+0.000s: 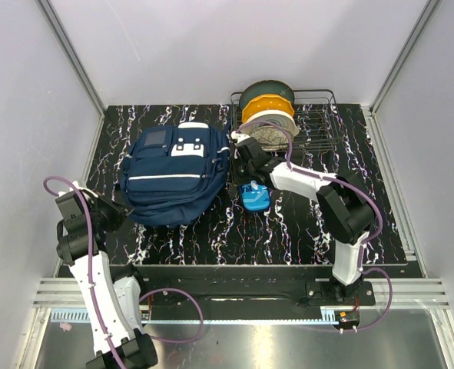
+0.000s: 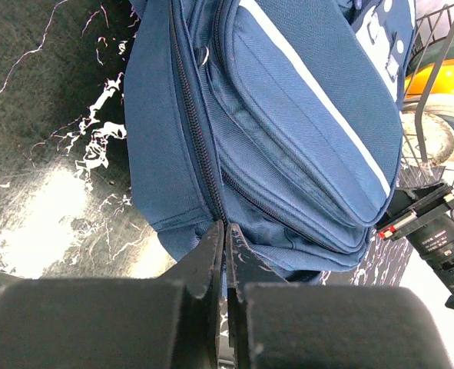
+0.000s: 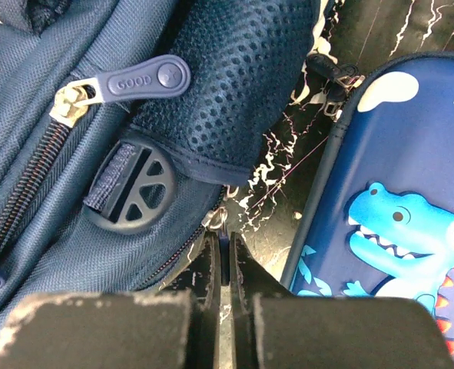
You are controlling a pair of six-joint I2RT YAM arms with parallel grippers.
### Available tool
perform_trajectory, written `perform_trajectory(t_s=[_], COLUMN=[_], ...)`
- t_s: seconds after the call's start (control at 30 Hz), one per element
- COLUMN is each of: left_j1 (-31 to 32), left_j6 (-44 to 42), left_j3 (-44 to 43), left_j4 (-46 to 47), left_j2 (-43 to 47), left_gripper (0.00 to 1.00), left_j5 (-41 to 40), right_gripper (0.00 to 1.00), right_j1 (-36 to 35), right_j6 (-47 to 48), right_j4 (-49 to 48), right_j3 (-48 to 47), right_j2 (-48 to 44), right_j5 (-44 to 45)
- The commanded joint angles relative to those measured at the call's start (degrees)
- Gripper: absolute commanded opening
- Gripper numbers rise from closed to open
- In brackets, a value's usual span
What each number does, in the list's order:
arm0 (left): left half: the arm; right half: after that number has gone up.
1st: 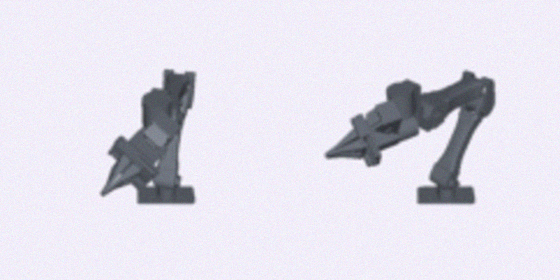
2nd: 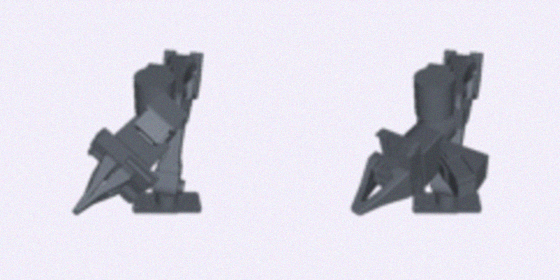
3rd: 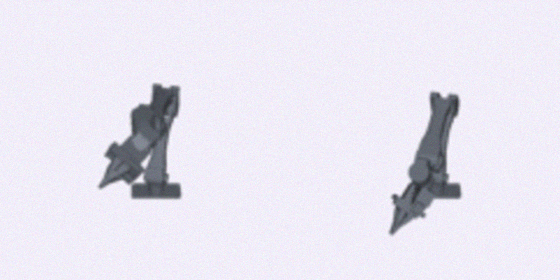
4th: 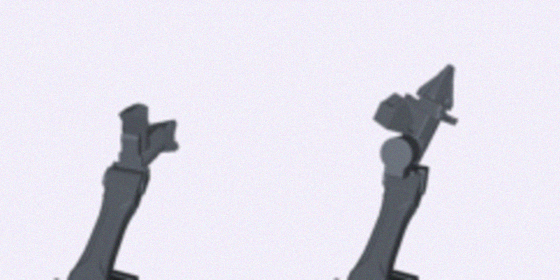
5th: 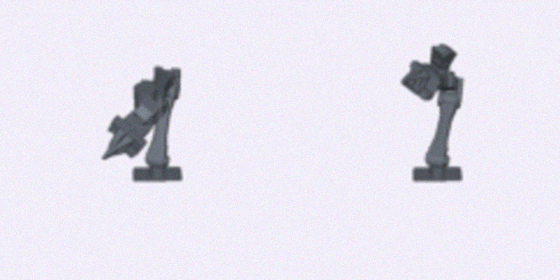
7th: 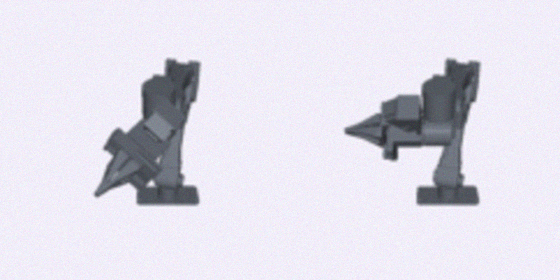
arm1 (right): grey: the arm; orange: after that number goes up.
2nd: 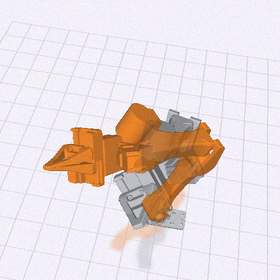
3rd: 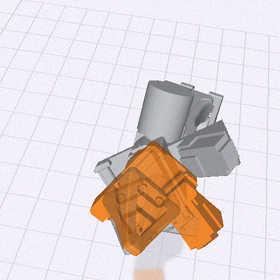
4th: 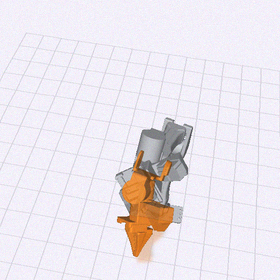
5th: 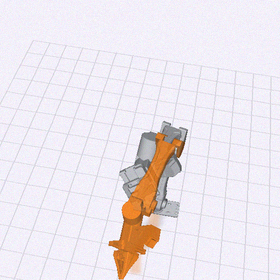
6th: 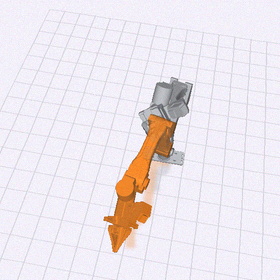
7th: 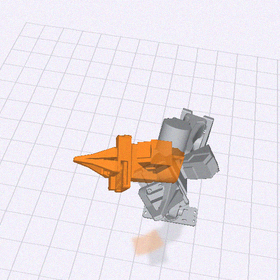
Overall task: Pack the student bag
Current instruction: Zip the student bag at the center of the board.
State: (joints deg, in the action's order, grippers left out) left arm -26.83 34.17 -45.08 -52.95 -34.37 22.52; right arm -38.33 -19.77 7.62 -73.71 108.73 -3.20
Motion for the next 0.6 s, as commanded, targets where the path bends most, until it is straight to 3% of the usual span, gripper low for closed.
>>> perform_trajectory(t_s=[0.0,0.13,0.17,0.2,0.23,0.27,0.33,0.37,0.57], left_j1=[-0.68,0.02,0.28,0.37,0.98,1.25,1.34,1.34,1.34], left_j6=[-1.74,-0.95,-0.86,-0.08,0.54,0.46,-1.03,-2.52,-4.47], left_j3=[-4.58,-0.29,0.77,1.65,2.97,2.89,1.06,-0.17,-7.21], left_j4=[6.19,10.48,11.80,13.82,14.88,15.07,13.93,12.10,10.23], left_j2=[1.41,2.29,2.38,2.29,2.46,2.55,2.47,2.29,0.80], left_gripper=[0.00,0.00,0.04,0.14,0.33,0.77,0.93,0.99,0.99], left_j5=[-3.19,4.35,9.94,12.52,16.11,16.76,15.20,14.14,9.47], right_gripper=[0.00,0.00,0.00,0.00,0.00,0.00,0.00,0.00,0.05], right_j1=[4.40,4.31,4.31,4.23,4.22,4.14,3.79,3.61,1.15], right_j6=[1.66,-0.71,-0.97,-1.06,-0.80,-0.27,0.52,0.61,1.75], right_j4=[-2.70,-4.89,-5.07,-4.81,-4.37,-3.76,-2.00,-1.38,0.90], right_j3=[-3.54,0.23,1.72,2.25,2.87,3.05,3.92,4.36,8.06], right_j2=[0.52,-2.72,-4.30,-5.10,-5.71,-6.50,-6.77,-6.86,-6.95], right_j5=[4.44,-5.56,-6.80,-8.04,-10.83,-11.82,-14.63,-14.64,-18.42])
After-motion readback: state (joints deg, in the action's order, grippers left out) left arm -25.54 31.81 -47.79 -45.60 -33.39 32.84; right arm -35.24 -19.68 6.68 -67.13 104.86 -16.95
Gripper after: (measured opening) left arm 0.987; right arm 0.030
